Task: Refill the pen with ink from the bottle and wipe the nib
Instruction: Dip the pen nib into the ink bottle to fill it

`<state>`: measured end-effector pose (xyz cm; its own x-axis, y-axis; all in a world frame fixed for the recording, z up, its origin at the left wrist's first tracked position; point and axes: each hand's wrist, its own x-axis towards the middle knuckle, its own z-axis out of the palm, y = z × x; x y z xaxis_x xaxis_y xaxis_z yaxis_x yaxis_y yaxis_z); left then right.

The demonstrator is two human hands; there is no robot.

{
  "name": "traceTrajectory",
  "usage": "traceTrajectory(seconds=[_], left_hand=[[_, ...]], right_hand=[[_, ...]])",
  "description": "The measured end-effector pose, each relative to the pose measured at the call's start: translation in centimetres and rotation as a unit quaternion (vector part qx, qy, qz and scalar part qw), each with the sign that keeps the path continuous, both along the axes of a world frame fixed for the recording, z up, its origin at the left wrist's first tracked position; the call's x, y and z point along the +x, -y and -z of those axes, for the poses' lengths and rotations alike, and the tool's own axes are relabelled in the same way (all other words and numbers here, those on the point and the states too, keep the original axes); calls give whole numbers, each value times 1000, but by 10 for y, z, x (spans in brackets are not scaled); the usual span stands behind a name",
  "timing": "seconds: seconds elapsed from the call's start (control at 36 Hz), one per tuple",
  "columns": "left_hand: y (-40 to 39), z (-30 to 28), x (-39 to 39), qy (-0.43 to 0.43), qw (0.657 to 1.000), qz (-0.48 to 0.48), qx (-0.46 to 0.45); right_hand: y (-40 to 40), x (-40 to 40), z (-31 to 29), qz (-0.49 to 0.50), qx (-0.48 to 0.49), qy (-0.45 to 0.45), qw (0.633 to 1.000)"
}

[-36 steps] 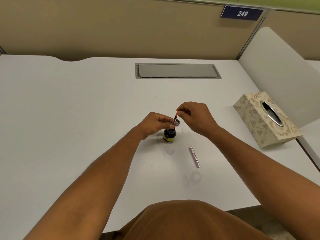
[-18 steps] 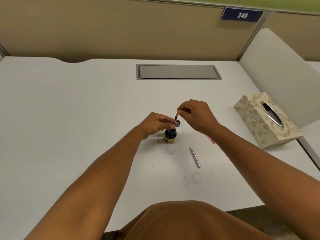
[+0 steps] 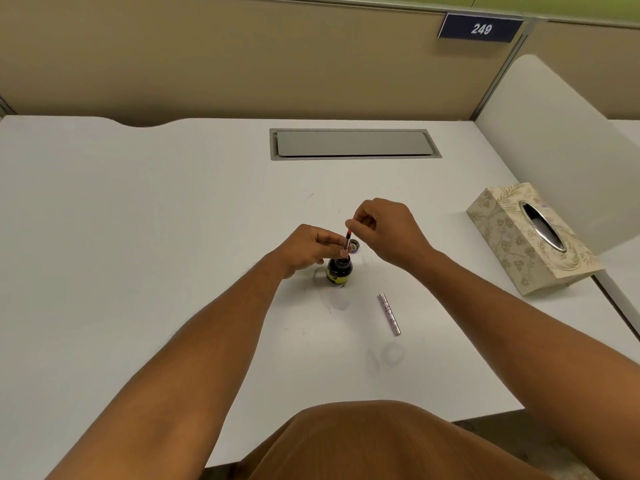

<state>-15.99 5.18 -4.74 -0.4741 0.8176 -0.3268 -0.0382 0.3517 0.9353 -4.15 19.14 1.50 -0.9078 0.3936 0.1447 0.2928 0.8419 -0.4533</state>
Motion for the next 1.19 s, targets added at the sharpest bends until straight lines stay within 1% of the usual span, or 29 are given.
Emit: traceTrajectory(seconds=[0.42, 0.67, 0.94, 1.19], left_hand=[[0, -3, 0, -12, 1000, -2, -14], [2, -7, 0, -5, 1000, 18, -22], [3, -9, 1, 1, 1000, 21, -14], [2, -9, 1, 3, 1000, 22, -6]], right_hand=[[-2, -2, 2, -21, 2, -9, 1000], [-1, -4, -2, -26, -5, 13, 1000], [-2, -5, 0, -12, 2, 12, 1000], [-3, -1, -1, -27, -11, 8, 1000]])
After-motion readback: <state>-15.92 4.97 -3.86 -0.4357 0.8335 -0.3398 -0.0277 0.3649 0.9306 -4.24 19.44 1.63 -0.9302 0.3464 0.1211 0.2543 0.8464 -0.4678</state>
